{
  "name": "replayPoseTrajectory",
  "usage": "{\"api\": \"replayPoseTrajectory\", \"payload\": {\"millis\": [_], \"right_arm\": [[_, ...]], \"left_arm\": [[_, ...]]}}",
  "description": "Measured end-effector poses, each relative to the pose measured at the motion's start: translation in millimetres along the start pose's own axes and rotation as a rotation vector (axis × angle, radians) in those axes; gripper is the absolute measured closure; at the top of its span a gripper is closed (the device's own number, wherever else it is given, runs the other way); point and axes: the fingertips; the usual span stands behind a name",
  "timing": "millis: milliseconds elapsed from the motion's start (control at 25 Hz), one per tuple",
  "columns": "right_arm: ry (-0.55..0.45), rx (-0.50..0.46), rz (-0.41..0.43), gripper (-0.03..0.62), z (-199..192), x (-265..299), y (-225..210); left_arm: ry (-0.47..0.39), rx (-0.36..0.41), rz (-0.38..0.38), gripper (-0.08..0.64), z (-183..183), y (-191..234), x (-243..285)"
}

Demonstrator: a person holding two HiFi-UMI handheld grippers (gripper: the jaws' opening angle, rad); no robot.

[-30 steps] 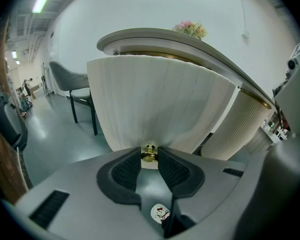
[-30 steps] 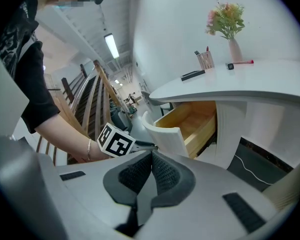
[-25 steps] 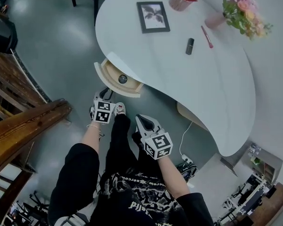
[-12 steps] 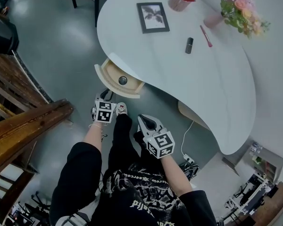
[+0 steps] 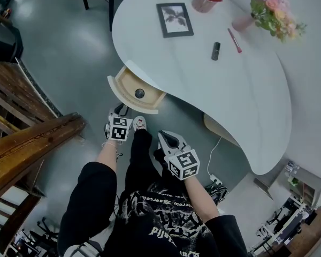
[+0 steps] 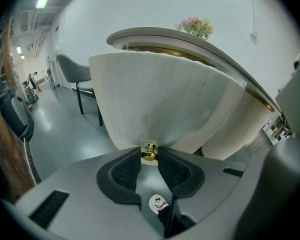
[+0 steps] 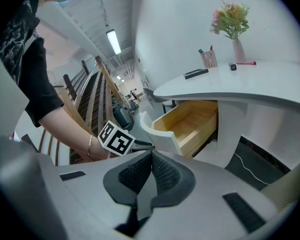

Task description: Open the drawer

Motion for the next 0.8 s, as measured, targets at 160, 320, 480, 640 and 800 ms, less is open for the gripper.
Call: {"api": "replayPoseTrajectory", "payload": {"millis": [160, 320, 480, 640, 800], "right_arm": [[-0.001, 0.004, -0.002, 0.566, 0.6, -1.1, 0.2], [-0.005, 0.006, -0.002, 0.566, 1.2, -0.6, 1.5], [-0.006, 0.008, -0.003, 0.566, 0.7, -1.5, 1.3], [-0.007, 0.010, -0.007, 0.566, 1.8, -4.1, 0.1], [-0.007, 0.010, -0.009, 0.566, 2.2, -5.1, 1.7]], "left_arm": [[0.005, 0.000, 0.007, 0.448, -2.3, 0.3, -3.5], [0.017, -0.011, 0.007, 0.448, -10.3, 0.3, -5.3], [0.029, -0.005, 0.010, 0.448, -16.3, 0.5, -9.2], [0.042, -0.029, 0.004, 0.448, -22.8, -2.6, -8.7], [0.045, -0.014, 0.009, 0.448, -20.1, -0.1, -14.7]]}}
Point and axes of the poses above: the fingertips, and each gripper's own axes: x forward along the fingers, y to its left, z out of its top, and after that the axes turned 13 degrees about x, right-handed
